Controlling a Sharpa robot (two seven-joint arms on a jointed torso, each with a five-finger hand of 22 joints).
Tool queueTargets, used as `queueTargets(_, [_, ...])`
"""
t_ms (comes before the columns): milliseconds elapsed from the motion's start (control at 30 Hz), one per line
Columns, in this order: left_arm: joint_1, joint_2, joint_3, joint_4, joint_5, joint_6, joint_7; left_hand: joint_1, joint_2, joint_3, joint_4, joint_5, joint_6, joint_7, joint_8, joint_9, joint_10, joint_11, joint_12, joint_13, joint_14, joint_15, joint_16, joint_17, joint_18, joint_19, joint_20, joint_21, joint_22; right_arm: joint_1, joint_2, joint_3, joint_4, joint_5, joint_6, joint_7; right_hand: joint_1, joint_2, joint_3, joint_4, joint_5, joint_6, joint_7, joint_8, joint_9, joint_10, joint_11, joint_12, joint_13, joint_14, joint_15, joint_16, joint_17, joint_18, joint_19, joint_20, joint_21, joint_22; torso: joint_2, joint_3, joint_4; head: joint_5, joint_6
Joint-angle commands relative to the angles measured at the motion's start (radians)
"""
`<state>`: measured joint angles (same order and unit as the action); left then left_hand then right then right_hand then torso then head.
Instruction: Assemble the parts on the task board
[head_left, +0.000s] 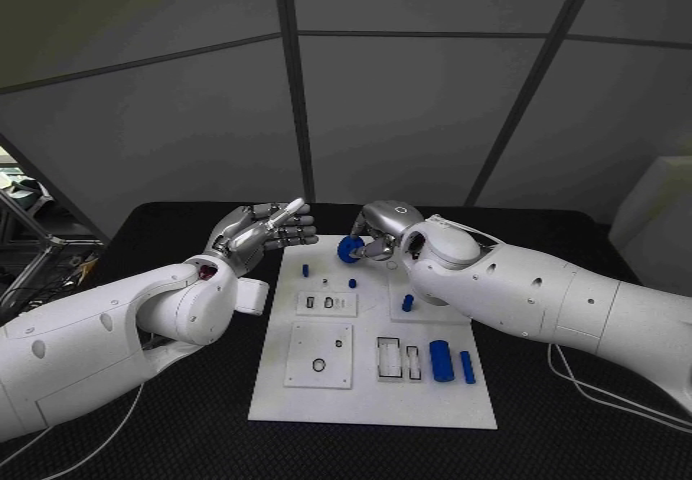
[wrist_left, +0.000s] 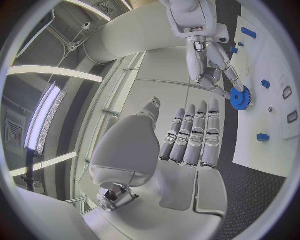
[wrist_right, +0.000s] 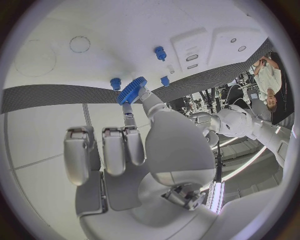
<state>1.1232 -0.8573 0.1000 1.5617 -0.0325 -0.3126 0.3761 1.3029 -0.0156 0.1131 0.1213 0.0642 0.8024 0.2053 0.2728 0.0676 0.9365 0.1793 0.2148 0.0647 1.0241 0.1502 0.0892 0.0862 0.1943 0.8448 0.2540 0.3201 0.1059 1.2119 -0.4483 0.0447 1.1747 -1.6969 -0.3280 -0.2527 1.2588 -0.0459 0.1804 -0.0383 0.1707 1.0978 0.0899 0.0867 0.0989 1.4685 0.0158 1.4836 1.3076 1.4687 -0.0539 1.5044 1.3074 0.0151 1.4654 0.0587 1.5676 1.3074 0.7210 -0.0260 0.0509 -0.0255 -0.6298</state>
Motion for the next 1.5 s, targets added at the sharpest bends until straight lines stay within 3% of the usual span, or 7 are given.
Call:
queueTargets(33, [0.002,0.002,0.001,0.002,-0.005,0.011,0.003,-0.008,0.002,-0.002,-0.004,-0.006,0.0,0.019,-0.006,-0.001,-0.001,0.003,-0.003,0.0,-0.007,0.001,-0.003,-0.002,-0.014,-0.01,0.001,-0.005,-0.001,0.002,0.011,-0.008,-0.014,-0.017,0.026,0.004,-0.012,-0.001,0.001,-0.004,0.007,0.007,0.0,-0.003,0.001,0.057,-0.006,0.003,0.171,0.07,-0.006,0.001,0.104,-0.015,0.105,-0.004,0.003,0.263,0.0,0.0011,-0.001,0.003,-0.001])
queueTargets(467, [0.002,0.002,0.001,0.002,-0.005,0.011,0.002,-0.008,0.002,-0.002,-0.004,-0.006,0.0,0.019,-0.006,-0.001,-0.001,0.003,-0.003,0.0,-0.007,0.001,-0.003,-0.002,-0.014,-0.01,0.001,-0.005,-0.001,0.002,0.036,-0.018,-0.048,-0.017,0.055,0.004,-0.025,-0.003,-0.001,-0.003,0.01,-0.002,0.002,-0.014,0.0,0.054,-0.005,-0.003,0.166,0.067,-0.005,-0.003,0.094,-0.015,0.105,-0.004,0.003,0.263,0.0,0.0011,-0.0031,0.007,-0.003])
queueTargets(800, [0.002,0.002,0.001,0.001,-0.005,0.012,0.0,-0.008,0.002,-0.002,-0.004,-0.006,0.0,0.019,-0.006,-0.001,-0.001,0.003,-0.003,0.0,-0.007,0.001,-0.003,-0.002,-0.014,-0.01,0.001,-0.005,-0.001,0.002,0.041,-0.019,-0.059,-0.017,0.088,-0.007,-0.051,-0.018,-0.012,-0.004,-0.004,-0.058,0.016,-0.027,-0.012,0.046,0.007,-0.017,0.152,0.063,0.005,-0.011,0.079,-0.015,0.105,0.003,0.003,0.263,0.0,0.0013,-0.004,0.006,-0.004])
queueTargets(967, [0.002,0.002,0.001,0.001,-0.005,0.012,-0.001,-0.008,0.002,-0.002,-0.004,-0.006,0.0,0.019,-0.006,-0.001,-0.001,0.003,-0.003,0.0,-0.007,0.001,-0.003,-0.002,-0.014,-0.01,0.001,-0.005,-0.001,0.002,0.039,-0.019,-0.058,-0.017,0.089,-0.009,-0.061,-0.022,-0.018,0.0,-0.007,-0.07,0.018,-0.026,-0.014,0.045,0.01,-0.019,0.151,0.063,0.007,-0.012,0.078,-0.015,0.105,0.006,0.003,0.263,0.0,0.0018,-0.0035,0.005,-0.005])
queueTargets(1200, [0.002,0.001,0.001,0.0,-0.005,0.012,-0.002,-0.008,0.002,-0.002,-0.004,-0.006,0.0,0.019,-0.006,-0.001,-0.001,0.003,-0.003,0.0,-0.007,0.001,-0.003,-0.002,-0.014,-0.01,0.001,-0.005,-0.001,0.002,0.032,-0.019,-0.047,-0.016,0.073,-0.005,-0.098,-0.044,-0.041,0.026,-0.013,-0.077,0.018,-0.023,-0.014,0.045,0.011,-0.019,0.152,0.063,0.009,-0.012,0.078,-0.015,0.105,0.009,0.003,0.263,-0.001,0.0019,-0.005,0.006,-0.005])
queueTargets(1500, [0.002,0.001,0.001,0.0,-0.005,0.013,-0.003,-0.008,0.002,-0.002,-0.005,-0.006,0.0,0.019,-0.006,-0.001,-0.001,0.003,-0.003,0.0,-0.008,0.001,-0.003,-0.002,-0.014,-0.01,0.001,-0.005,-0.001,0.002,0.022,-0.019,-0.036,-0.015,0.06,-0.007,-0.104,-0.046,-0.044,0.034,-0.014,-0.078,0.018,-0.022,-0.014,0.045,0.01,-0.018,0.153,0.064,0.009,-0.012,0.078,-0.015,0.105,0.009,0.003,0.263,-0.001,0.0018,-0.0038,0.005,-0.006])
